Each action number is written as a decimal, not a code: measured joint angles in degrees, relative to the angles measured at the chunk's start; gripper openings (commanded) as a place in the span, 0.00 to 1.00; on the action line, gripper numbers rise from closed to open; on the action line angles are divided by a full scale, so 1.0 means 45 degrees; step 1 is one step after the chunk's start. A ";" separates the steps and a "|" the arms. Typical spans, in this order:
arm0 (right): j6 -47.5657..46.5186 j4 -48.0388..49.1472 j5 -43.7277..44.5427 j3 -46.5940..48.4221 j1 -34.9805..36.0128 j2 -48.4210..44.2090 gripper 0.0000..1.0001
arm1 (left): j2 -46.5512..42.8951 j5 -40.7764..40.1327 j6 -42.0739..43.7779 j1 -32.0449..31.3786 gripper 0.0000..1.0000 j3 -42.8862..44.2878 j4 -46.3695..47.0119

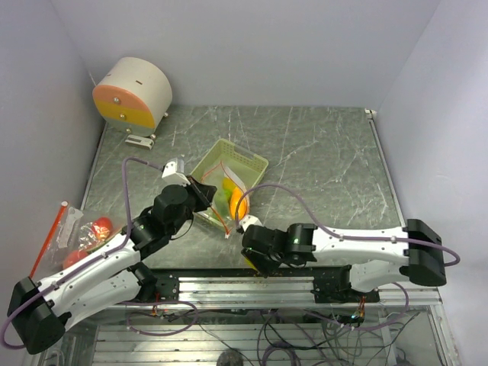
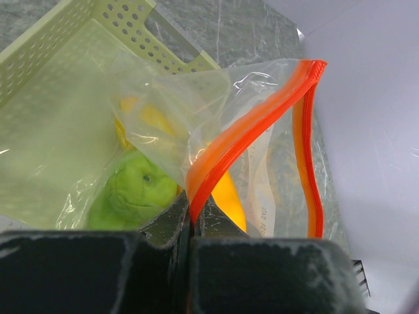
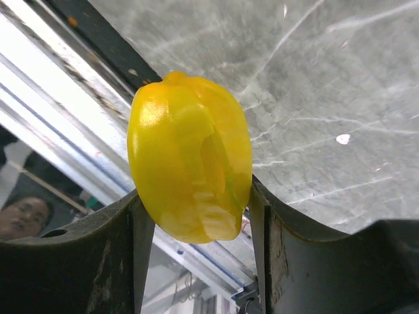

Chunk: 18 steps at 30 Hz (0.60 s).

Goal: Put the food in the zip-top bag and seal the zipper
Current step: Pick up the fake fruit from the center of the board.

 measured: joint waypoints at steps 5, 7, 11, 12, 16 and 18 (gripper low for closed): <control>-0.0097 -0.0772 0.0219 0.1880 0.0000 -0.1656 0.26 | -0.0228 -0.0063 0.0000 0.0000 0.07 0.0000 -0.0199; -0.0223 -0.0568 0.0335 0.2749 0.0000 -0.2443 0.27 | -0.0253 -0.0063 0.0000 0.0000 0.07 0.0000 -0.0214; -0.0797 0.0656 0.0602 0.4197 0.0000 -0.3283 0.27 | -0.0257 -0.0053 0.0000 0.0000 0.07 0.0000 -0.0194; -0.0957 0.1049 0.0680 0.4435 0.0000 -0.3206 0.27 | -0.0253 -0.0049 0.0000 0.0000 0.07 0.0005 -0.0185; -0.1452 0.2438 0.1229 0.4891 -0.0034 -0.2079 0.28 | -0.0160 0.0024 0.0005 0.0000 0.07 0.0005 -0.0136; -0.1545 0.2943 0.1729 0.4877 -0.0087 -0.1185 0.28 | -0.0092 0.0073 0.0010 0.0000 0.07 0.0005 -0.0107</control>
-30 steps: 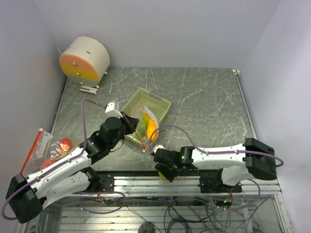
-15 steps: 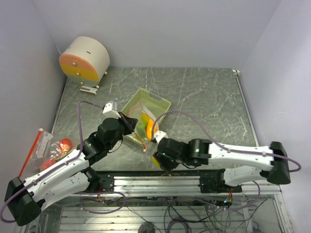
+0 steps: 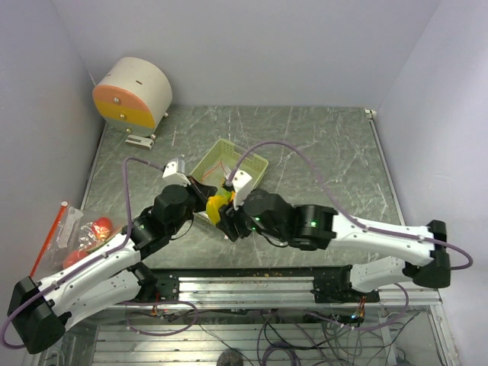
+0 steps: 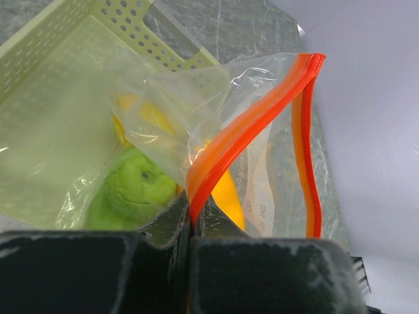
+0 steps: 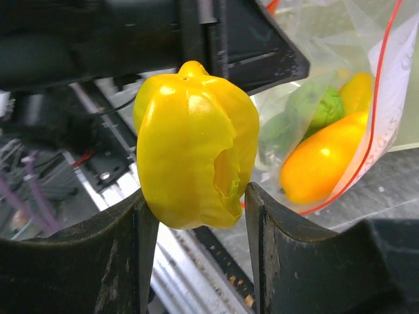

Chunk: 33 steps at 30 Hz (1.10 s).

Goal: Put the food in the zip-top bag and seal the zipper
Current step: Pick up the fake fruit from the center of the board, then place the fake fruit in the zipper food storage bag.

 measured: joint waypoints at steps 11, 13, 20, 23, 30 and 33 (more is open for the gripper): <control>0.0364 0.2317 0.2686 -0.1243 -0.1923 0.1141 0.34 | -0.0083 0.0272 0.0087 0.0049 0.07 0.0039 -0.0034; 0.0437 0.2579 0.2482 -0.1511 -0.2492 0.1161 0.43 | -0.0204 0.0291 0.0092 0.0049 0.07 0.0068 -0.0068; 0.0301 0.2934 0.1379 -0.1481 -0.3084 0.1729 0.73 | -0.0262 0.0291 0.0219 0.0049 0.07 0.0316 -0.0117; 0.0194 0.2851 0.0801 -0.1307 -0.3055 0.1831 0.82 | -0.0073 0.0291 0.0228 0.0049 0.07 0.0321 -0.0073; -0.0005 0.2234 -0.0005 -0.0826 -0.2943 0.1379 0.87 | 0.0486 0.0306 0.0262 0.0049 0.07 0.0389 -0.0044; -0.0073 0.1637 -0.0019 -0.0520 -0.2919 0.0767 0.85 | 0.0656 0.0311 0.0398 0.0049 0.07 0.0661 -0.0189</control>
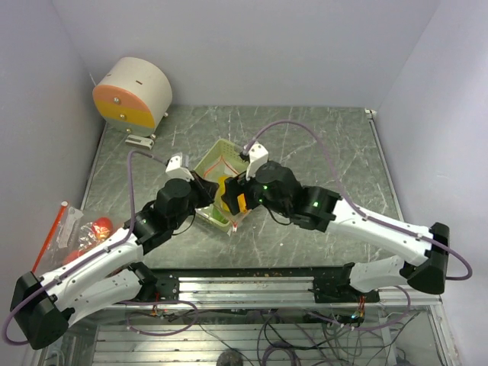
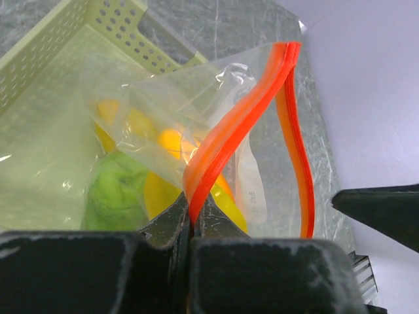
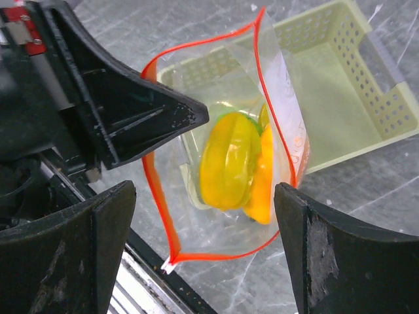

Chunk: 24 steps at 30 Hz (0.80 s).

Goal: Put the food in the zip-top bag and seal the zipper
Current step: Place the fake fruit in the zipper food storage bag.

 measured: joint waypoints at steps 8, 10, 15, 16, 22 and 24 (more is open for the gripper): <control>-0.1399 -0.1719 -0.2006 0.0923 0.0029 -0.0651 0.73 | 0.0282 0.0029 0.0578 0.0000 0.07 0.1205 -0.0253; -0.1841 -0.1734 -0.2574 0.0651 0.0058 -0.0675 0.72 | 0.0471 0.0146 0.0699 0.0000 0.07 0.1433 -0.0291; -0.2613 -0.1433 -0.3546 0.0107 0.0078 -0.0534 0.65 | 0.1112 0.0534 0.0986 0.0000 0.07 0.1817 -0.0374; -0.2739 -0.1287 -0.3682 0.0102 0.0083 -0.0398 0.62 | 0.1205 0.0593 0.1030 0.0000 0.07 0.1851 -0.0379; -0.3186 -0.0641 -0.3784 -0.0058 0.0083 0.0845 0.44 | 0.1394 0.0811 0.1326 0.0000 0.07 0.2040 -0.0578; -0.3215 -0.0593 -0.3560 -0.0204 0.0083 0.1078 0.35 | 0.1389 0.0811 0.1404 0.0000 0.07 0.2089 -0.0651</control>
